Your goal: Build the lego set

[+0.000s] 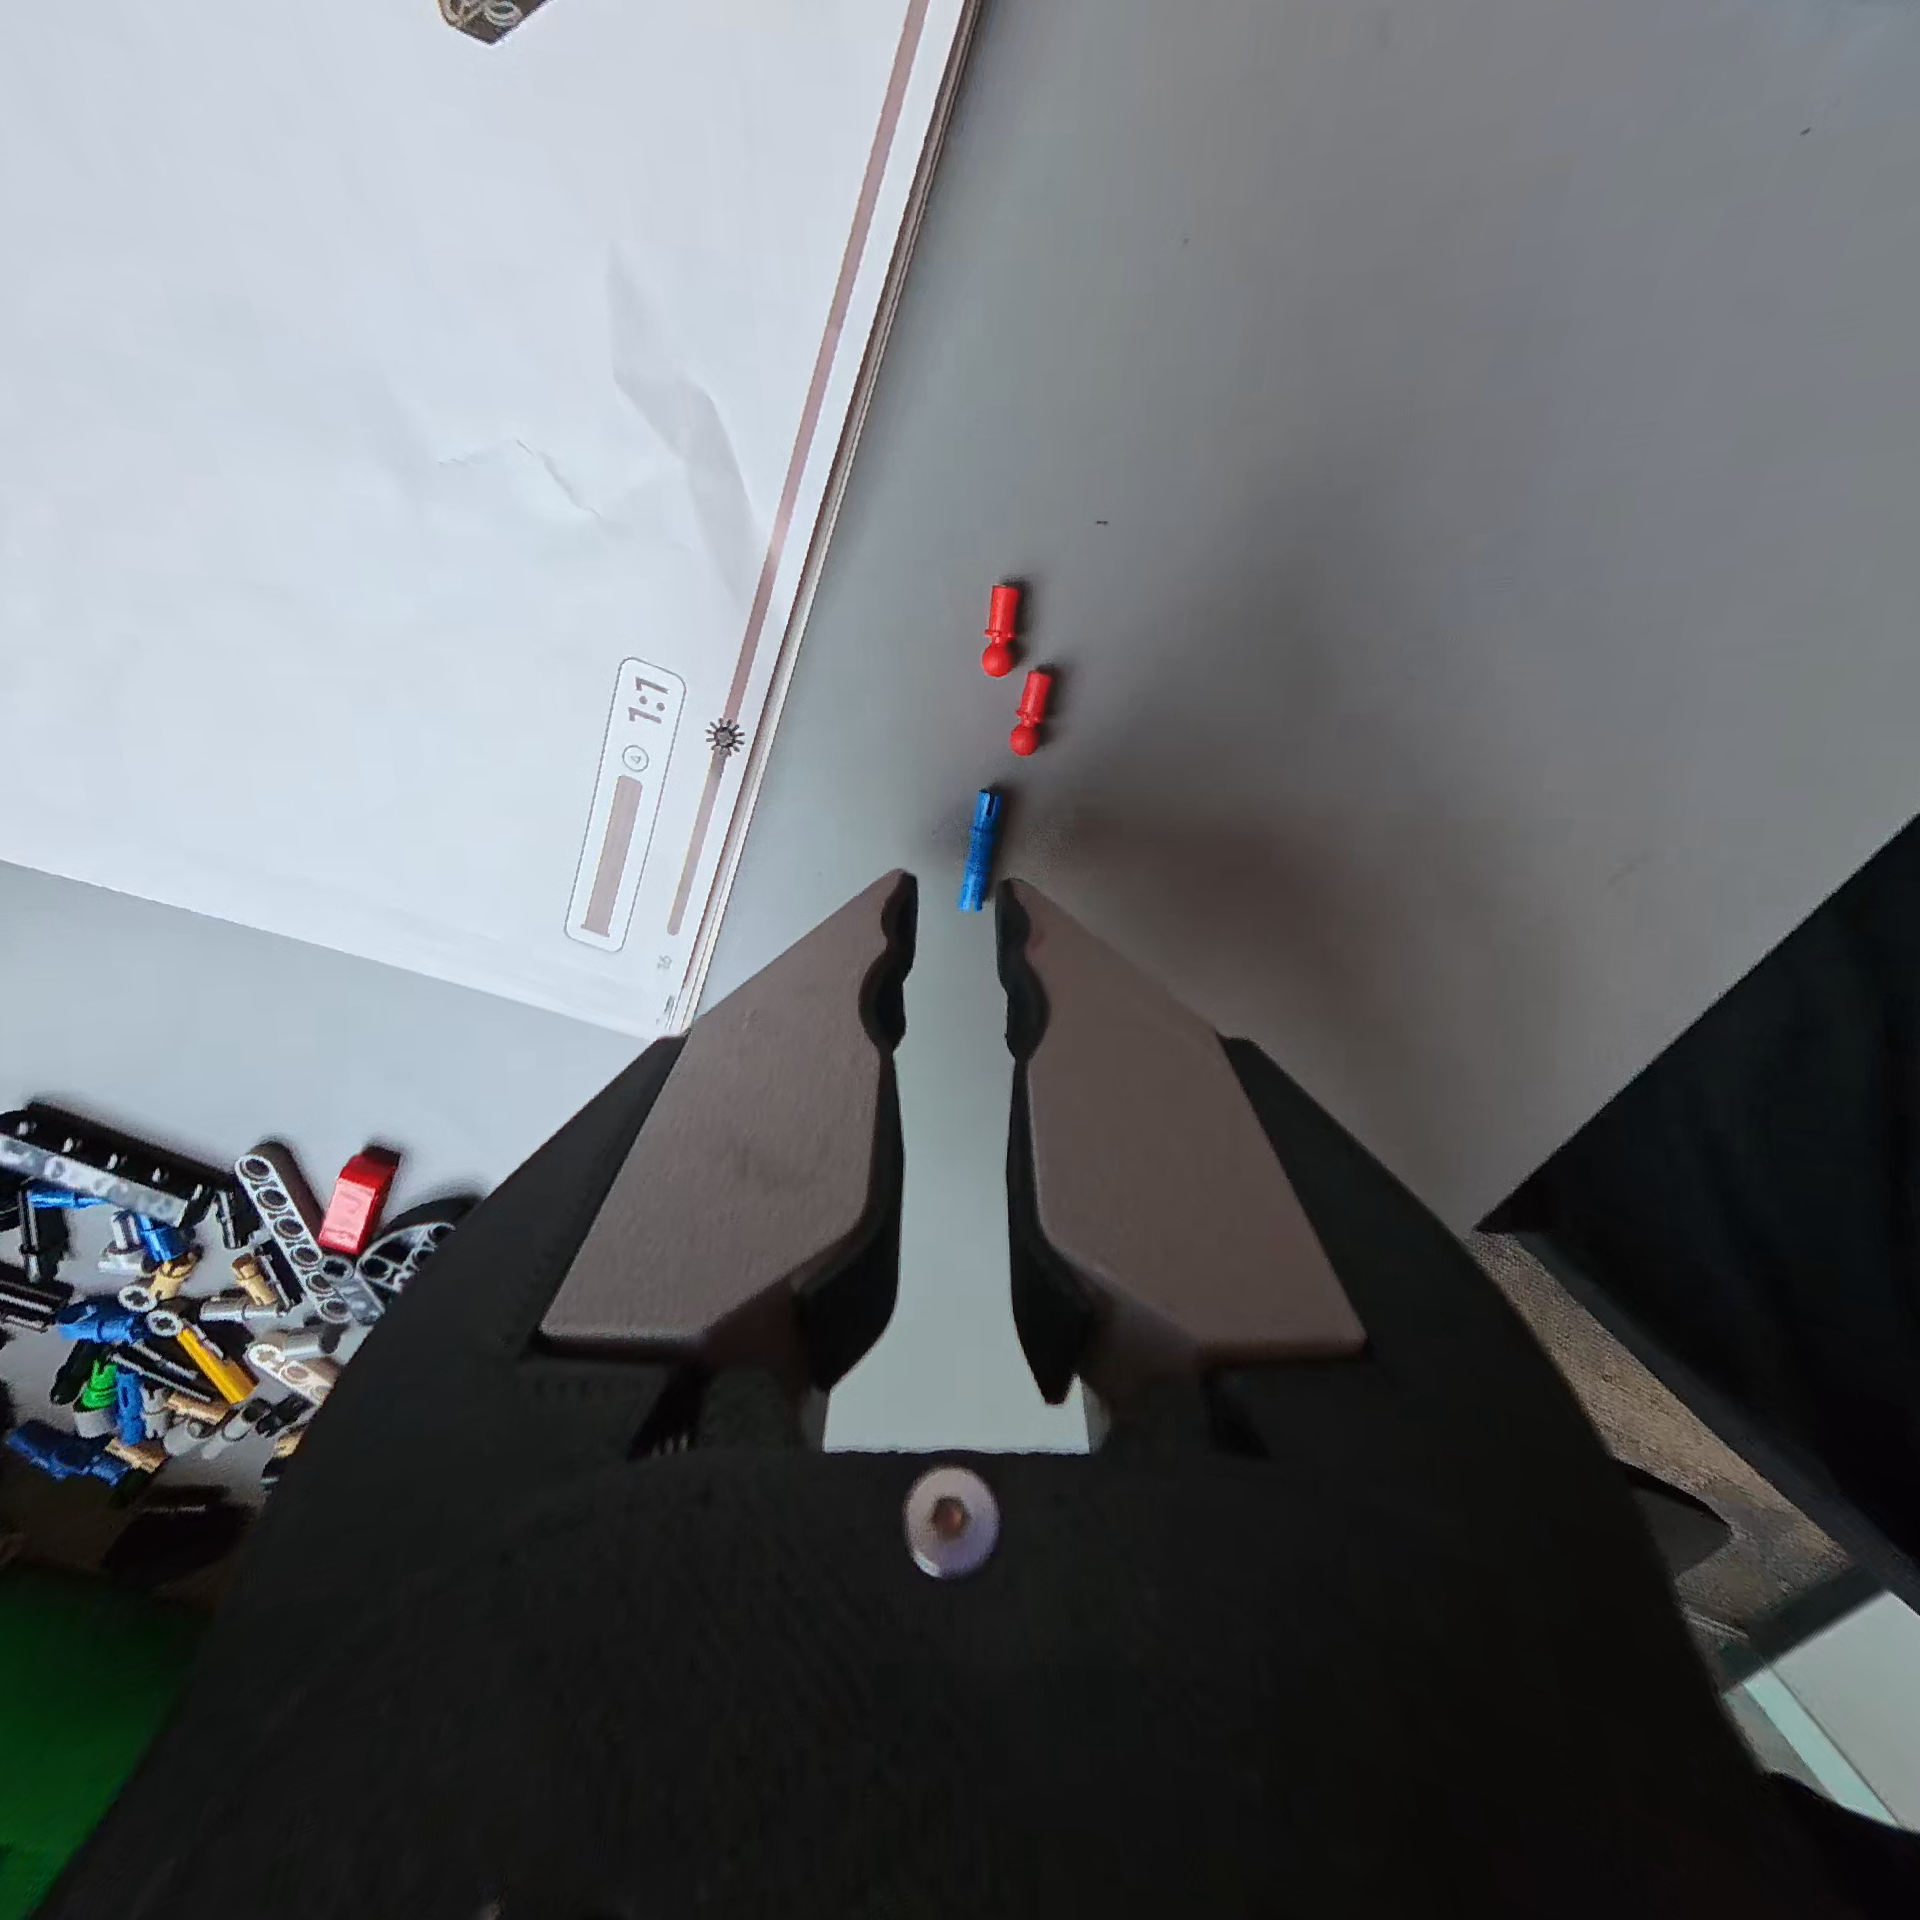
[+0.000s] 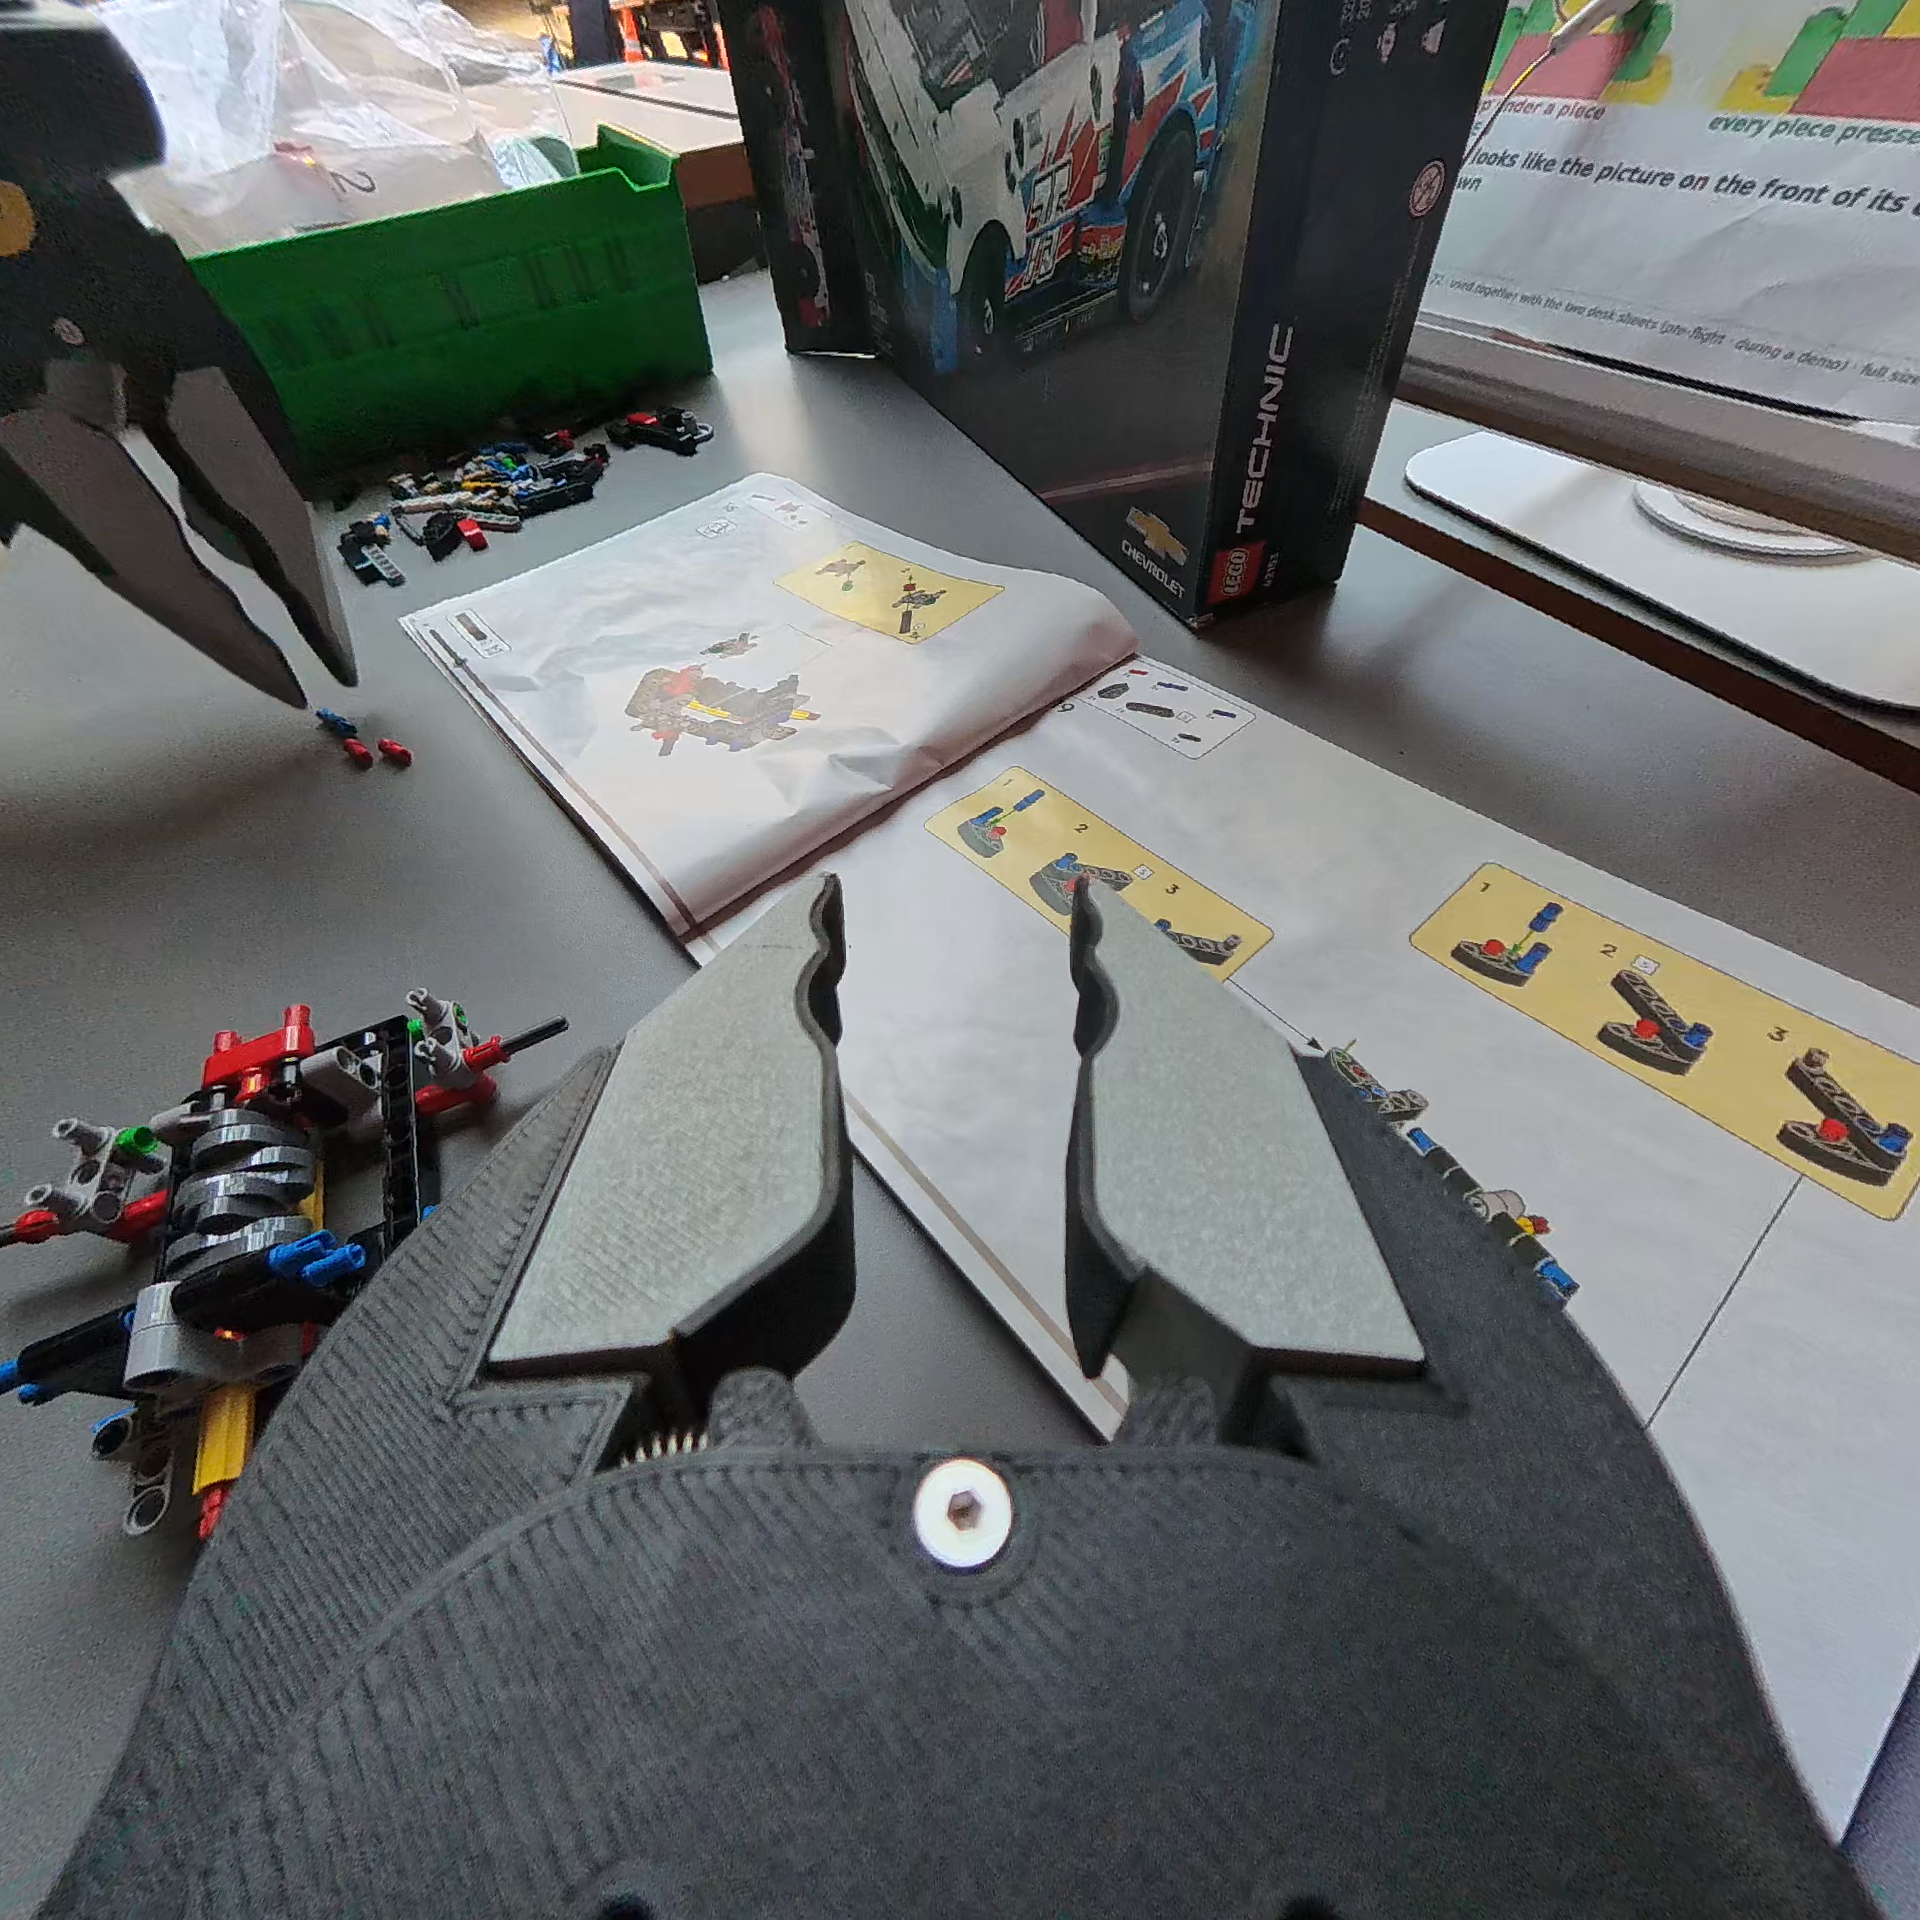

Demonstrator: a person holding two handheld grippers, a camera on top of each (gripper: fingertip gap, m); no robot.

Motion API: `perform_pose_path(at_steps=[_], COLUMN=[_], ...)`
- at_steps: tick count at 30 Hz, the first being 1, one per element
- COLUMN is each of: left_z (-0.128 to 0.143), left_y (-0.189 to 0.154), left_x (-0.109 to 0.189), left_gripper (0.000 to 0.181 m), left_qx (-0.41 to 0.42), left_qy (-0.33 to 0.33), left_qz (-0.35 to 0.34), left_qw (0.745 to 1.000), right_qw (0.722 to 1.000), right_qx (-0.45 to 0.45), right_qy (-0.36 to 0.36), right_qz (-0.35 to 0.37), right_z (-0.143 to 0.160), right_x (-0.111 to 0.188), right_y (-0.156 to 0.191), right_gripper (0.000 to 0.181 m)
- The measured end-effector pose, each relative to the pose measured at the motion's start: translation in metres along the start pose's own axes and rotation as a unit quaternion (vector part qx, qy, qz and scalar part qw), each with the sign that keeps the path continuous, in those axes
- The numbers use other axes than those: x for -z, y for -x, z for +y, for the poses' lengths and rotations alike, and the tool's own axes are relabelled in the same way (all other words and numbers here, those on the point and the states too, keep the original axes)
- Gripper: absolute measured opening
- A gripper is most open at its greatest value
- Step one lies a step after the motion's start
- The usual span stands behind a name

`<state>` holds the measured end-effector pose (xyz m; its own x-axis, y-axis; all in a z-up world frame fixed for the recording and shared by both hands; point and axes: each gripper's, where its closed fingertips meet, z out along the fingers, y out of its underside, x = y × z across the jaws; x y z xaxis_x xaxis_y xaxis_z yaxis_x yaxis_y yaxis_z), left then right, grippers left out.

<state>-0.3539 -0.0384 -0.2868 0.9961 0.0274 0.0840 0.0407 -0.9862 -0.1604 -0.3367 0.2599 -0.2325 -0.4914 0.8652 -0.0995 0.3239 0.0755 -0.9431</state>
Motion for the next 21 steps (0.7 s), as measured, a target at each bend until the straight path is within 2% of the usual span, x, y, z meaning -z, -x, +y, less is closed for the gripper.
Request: perform_pose_path(at_steps=[6,9,13,17,19,21], left_z=[-0.001,0.004,0.033,0.066,0.081,0.091], left_y=[0.009,0.025,0.081,0.138,0.167,0.181], left_x=[0.028,0.043,0.084,0.119,0.122,0.109], left_gripper=[0.013,0.012,0.008,0.014,0.009,0.009], left_qx=[0.025,0.044,0.086,0.164,0.198,0.227], left_qy=[-0.045,-0.062,-0.061,-0.07,-0.06,-0.042], left_qz=[0.015,-0.005,-0.09,-0.094,-0.109,-0.097], left_qw=[0.999,0.997,0.99,0.979,0.972,0.968], right_qw=[1.0,1.0,1.0,1.0,1.0,1.0], right_qx=[0.0,0.0,-0.002,-0.002,-0.001,-0.001], right_qy=[0.0,-0.001,-0.005,0.0,0.001,0.0], right_qz=[-0.002,-0.001,-0.001,-0.004,-0.003,-0.002], right_z=[0.0,0.0,-0.001,0.0,0.0,0.0], right_x=[0.0,0.0,0.001,-0.001,-0.001,-0.001], right_y=[0.001,0.001,0.0,0.001,0.001,0.001], right_gripper=[0.041,0.041,0.041,0.041,0.041,0.041])
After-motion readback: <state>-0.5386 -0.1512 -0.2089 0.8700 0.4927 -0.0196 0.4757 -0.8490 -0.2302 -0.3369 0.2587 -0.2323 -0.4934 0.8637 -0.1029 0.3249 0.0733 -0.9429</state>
